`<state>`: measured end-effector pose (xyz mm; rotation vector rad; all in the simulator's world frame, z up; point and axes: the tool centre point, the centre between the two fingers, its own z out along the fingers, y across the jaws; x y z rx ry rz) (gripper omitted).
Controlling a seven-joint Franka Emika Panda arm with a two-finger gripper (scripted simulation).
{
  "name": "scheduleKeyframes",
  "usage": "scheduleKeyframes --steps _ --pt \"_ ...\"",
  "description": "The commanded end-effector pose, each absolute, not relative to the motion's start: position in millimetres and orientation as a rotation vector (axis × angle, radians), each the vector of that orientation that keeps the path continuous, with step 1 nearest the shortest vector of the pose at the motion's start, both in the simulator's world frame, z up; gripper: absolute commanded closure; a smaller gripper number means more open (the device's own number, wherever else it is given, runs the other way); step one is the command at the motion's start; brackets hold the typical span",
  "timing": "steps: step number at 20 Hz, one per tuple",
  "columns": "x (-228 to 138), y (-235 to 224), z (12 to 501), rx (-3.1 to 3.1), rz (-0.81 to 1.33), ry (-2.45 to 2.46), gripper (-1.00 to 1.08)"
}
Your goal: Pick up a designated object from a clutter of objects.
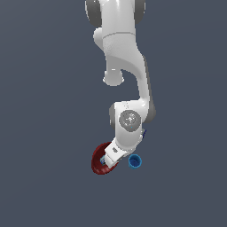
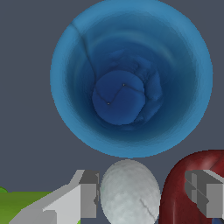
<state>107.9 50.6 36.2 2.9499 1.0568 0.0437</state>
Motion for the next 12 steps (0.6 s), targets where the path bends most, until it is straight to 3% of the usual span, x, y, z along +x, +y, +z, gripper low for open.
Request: scheduleKeyframes --steps 1,12 --pt "98 48 22 2.959 0.0 1.056 1.08" --pt "105 47 44 2.95 0.043 1.056 1.08"
